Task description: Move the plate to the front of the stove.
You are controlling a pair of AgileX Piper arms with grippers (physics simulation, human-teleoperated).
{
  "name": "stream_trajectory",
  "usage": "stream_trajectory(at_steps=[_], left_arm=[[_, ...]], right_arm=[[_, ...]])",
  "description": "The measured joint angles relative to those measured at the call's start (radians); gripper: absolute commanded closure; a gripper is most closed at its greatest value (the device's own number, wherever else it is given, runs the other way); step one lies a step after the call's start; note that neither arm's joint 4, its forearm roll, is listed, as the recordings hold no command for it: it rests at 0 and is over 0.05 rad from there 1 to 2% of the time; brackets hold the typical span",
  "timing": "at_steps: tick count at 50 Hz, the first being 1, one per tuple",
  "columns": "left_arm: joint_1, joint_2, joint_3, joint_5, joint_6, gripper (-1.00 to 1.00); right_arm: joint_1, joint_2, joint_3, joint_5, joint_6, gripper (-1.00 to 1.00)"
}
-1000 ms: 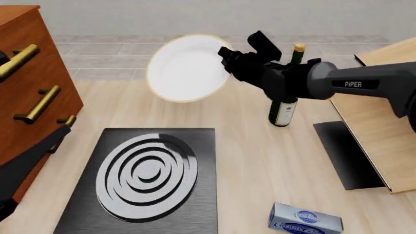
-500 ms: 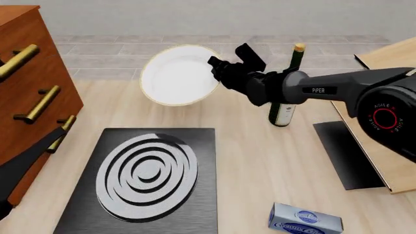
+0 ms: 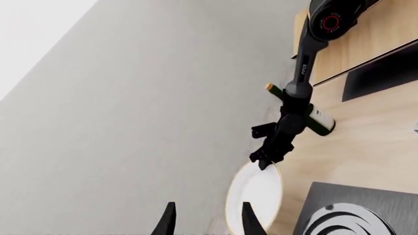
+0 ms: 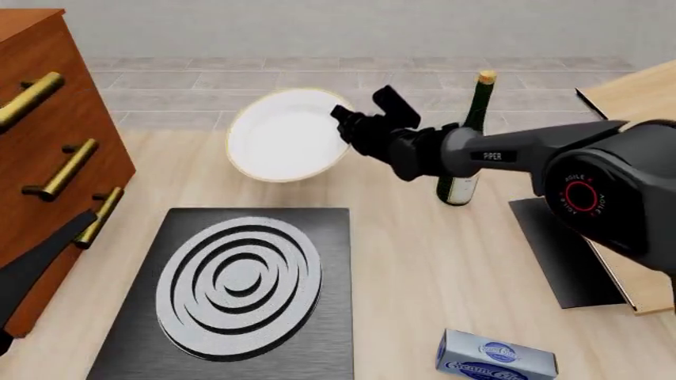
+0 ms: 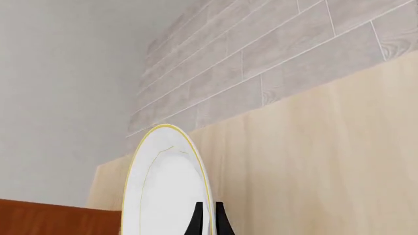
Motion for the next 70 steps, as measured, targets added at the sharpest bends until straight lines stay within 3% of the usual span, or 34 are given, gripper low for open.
stream_trajectory(at_steps=[70], left_arm=[[0.060,-0.081,0.040,0.063,-0.028,-1.00]], right_arm=[[-0.025,0.234,-0.191,0.044,0.015,1.00]])
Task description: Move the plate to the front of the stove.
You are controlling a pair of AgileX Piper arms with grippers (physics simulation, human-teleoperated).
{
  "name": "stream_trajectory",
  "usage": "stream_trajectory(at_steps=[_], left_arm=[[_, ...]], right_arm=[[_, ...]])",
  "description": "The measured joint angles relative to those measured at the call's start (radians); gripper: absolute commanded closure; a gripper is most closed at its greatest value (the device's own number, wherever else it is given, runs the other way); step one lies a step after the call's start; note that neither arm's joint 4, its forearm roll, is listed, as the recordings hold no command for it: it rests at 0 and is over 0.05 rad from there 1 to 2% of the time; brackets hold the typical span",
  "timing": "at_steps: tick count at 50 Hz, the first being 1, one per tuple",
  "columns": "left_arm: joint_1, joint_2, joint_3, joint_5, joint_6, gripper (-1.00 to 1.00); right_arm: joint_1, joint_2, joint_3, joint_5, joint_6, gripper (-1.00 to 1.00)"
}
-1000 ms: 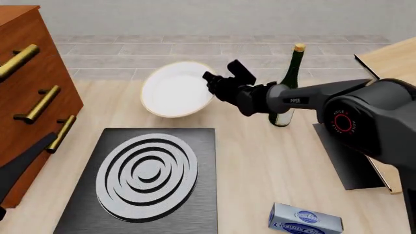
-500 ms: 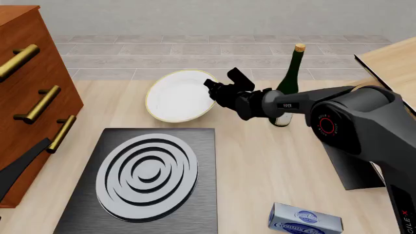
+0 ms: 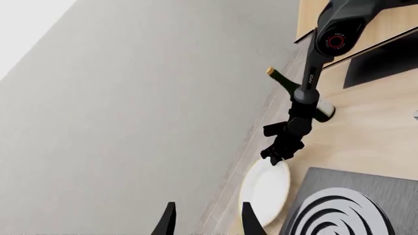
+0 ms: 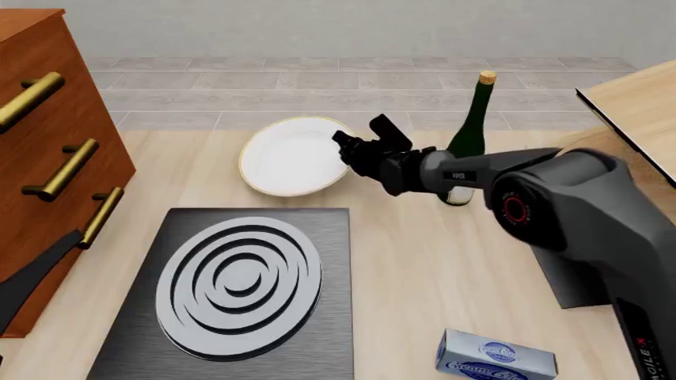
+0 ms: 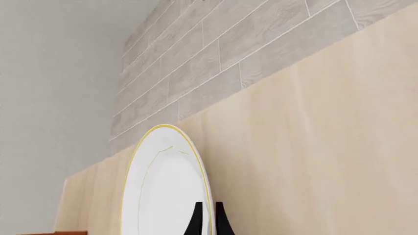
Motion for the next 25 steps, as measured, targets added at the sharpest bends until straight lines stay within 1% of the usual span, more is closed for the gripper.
stream_trajectory(at_steps=[12,25], left_arm=[[0.007,-0.009,0.001,0.011,-0.004,-1.00],[0.010,-0.015,0.007,0.011,-0.005,-1.00]], right_arm=[[-0.001,0.026,-0.049,0.028,0.001,1.00],[0.001,0.035,-0.067,0.038,-0.002,1.00]])
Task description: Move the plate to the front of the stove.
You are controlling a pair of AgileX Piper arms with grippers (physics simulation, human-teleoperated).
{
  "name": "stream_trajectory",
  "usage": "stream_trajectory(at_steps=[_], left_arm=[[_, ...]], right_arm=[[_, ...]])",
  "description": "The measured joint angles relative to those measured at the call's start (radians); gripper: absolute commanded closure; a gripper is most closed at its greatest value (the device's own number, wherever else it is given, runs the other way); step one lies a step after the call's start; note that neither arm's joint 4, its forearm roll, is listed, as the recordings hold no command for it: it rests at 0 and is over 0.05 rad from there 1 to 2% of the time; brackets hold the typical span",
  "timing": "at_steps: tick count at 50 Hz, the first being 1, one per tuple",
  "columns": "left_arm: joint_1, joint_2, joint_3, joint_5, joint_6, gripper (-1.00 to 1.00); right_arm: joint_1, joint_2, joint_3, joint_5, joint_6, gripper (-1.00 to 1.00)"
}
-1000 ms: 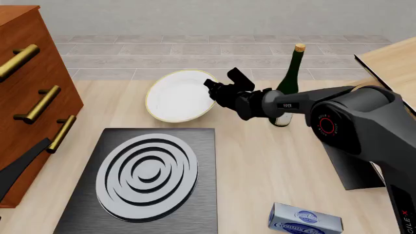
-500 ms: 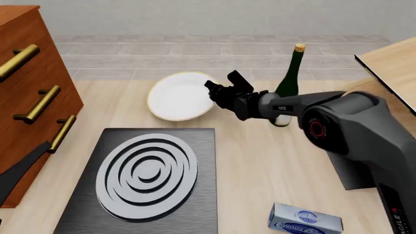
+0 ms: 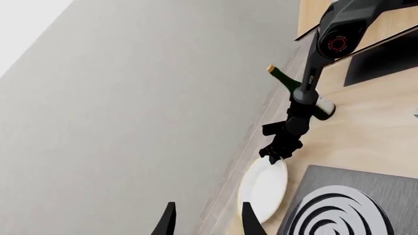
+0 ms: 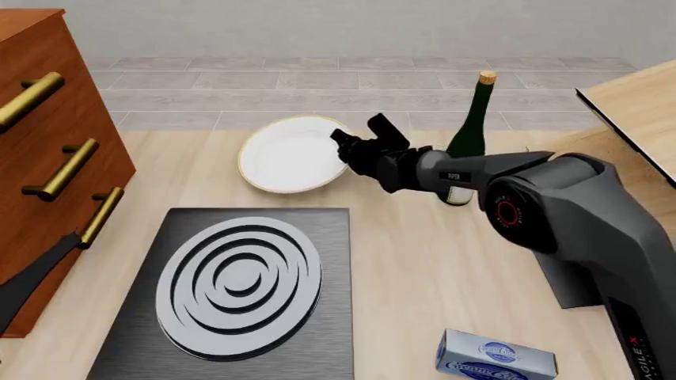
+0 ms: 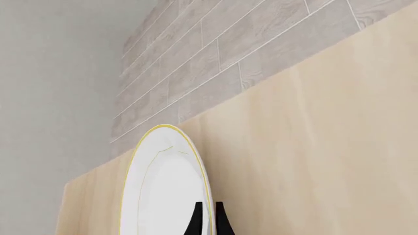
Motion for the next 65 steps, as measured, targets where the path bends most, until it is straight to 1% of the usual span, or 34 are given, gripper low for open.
stream_trajectory(at_steps=[4,5,18,27,34,43,49,56,65], left_arm=[[0.001,-0.002,0.001,0.000,0.000,-1.00],[0.001,-0.002,0.001,0.000,0.000,-1.00],[0.001,-0.007,0.002,-0.002,-0.002,-1.00],[0.003,-0.013,-0.001,0.004,-0.002,-1.00],[0.003,-0.020,-0.002,0.007,-0.003,-1.00],[0.002,-0.032,0.000,0.013,-0.005,-1.00],[0.003,-0.040,0.001,0.017,-0.007,-1.00],[0.002,-0.047,0.003,0.019,-0.009,-1.00],[-0.005,-0.046,0.007,0.006,-0.012,-1.00]], right_arm=[[0.001,0.001,-0.002,0.001,-0.001,1.00],[0.001,0.001,-0.002,0.001,-0.001,-1.00],[0.004,-0.002,-0.003,0.011,-0.007,-1.00],[-0.002,-0.011,-0.003,0.029,-0.030,-1.00],[-0.018,-0.024,-0.016,0.068,-0.088,-1.00],[-0.058,-0.054,-0.027,0.122,-0.197,-1.00],[-0.081,-0.083,-0.022,0.141,-0.257,-1.00],[-0.090,-0.125,0.002,0.141,-0.300,-1.00],[-0.084,-0.216,0.073,0.117,-0.333,-1.00]])
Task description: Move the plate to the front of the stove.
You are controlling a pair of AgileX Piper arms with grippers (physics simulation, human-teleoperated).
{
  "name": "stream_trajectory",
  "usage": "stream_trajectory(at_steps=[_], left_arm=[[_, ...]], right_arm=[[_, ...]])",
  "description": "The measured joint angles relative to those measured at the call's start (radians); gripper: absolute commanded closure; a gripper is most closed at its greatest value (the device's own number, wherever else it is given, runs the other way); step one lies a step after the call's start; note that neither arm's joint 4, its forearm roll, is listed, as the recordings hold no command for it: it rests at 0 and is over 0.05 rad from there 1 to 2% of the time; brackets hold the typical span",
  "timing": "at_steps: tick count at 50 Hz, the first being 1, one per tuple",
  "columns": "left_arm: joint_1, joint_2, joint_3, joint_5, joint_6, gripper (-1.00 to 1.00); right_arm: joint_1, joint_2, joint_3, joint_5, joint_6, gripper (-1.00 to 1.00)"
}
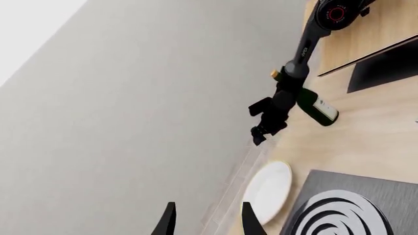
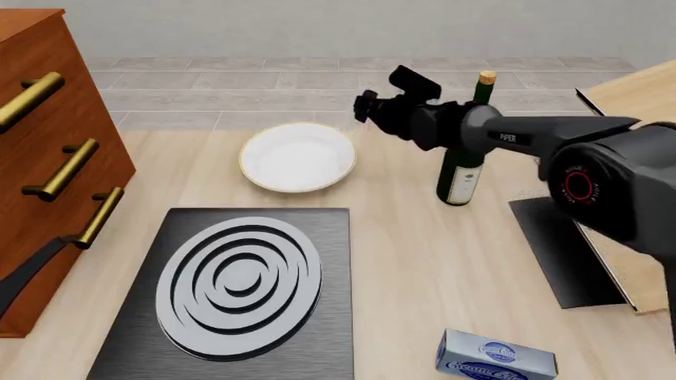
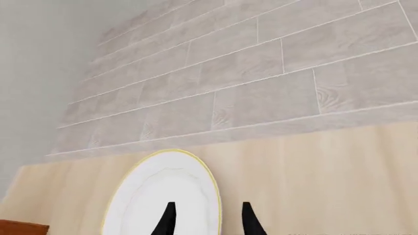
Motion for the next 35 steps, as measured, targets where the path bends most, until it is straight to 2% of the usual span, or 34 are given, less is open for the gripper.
stream_trajectory(at_steps=[35], left_arm=[[-0.050,0.045,-0.007,-0.101,-0.047,-1.00]], right_arm=[[0.127,-0.440,0.473,-0.192,-0.112,-1.00]])
